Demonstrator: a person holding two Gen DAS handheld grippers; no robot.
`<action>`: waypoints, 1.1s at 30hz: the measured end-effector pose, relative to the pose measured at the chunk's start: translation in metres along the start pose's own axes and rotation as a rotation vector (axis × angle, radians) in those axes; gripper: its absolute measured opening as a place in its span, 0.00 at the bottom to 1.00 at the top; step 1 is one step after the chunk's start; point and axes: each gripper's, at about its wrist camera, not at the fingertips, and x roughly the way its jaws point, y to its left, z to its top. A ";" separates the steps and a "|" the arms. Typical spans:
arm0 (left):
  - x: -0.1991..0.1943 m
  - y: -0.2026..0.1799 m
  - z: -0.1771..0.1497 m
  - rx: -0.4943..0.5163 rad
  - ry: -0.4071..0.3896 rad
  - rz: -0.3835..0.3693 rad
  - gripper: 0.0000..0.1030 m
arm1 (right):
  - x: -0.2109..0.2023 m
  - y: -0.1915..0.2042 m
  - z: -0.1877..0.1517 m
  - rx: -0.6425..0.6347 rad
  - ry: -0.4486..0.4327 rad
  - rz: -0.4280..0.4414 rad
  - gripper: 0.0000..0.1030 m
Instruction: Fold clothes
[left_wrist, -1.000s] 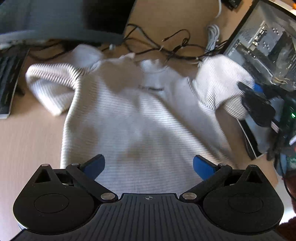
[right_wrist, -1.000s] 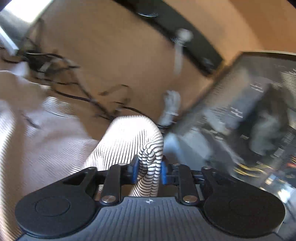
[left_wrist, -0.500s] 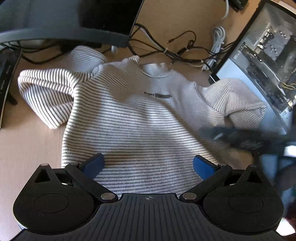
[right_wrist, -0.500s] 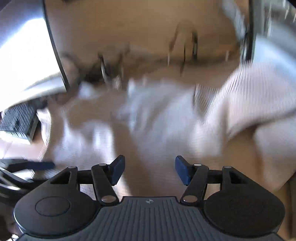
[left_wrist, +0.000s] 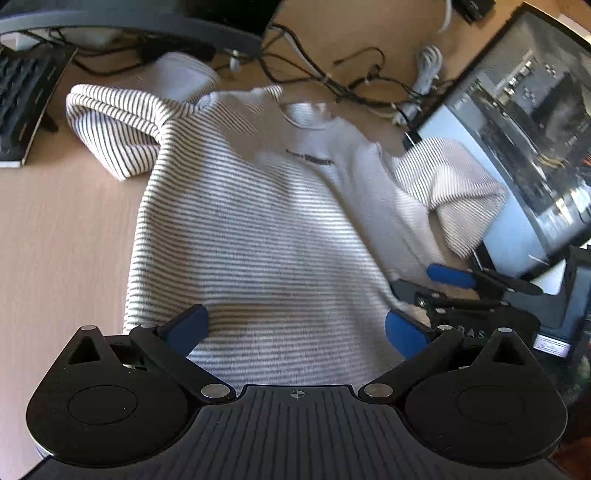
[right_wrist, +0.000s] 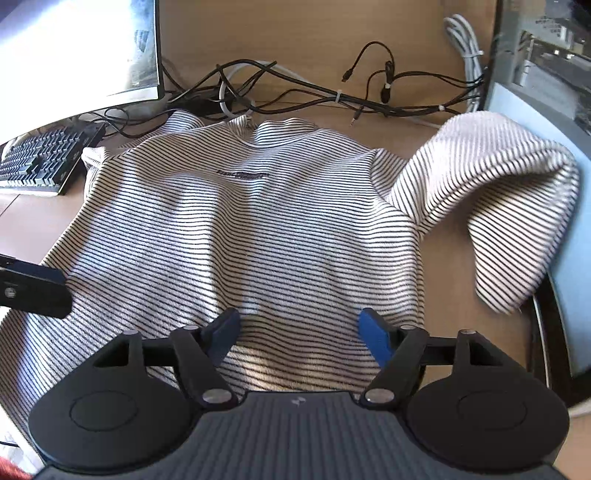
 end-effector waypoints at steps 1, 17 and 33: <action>-0.003 0.004 0.002 -0.023 -0.008 -0.003 1.00 | -0.001 -0.001 -0.002 0.000 -0.006 -0.004 0.74; -0.009 0.081 0.099 -0.295 -0.330 0.265 0.82 | -0.023 0.001 -0.025 0.006 0.017 -0.035 0.81; -0.010 0.064 0.096 -0.123 -0.409 0.418 0.15 | -0.023 0.000 -0.026 0.004 0.010 -0.030 0.85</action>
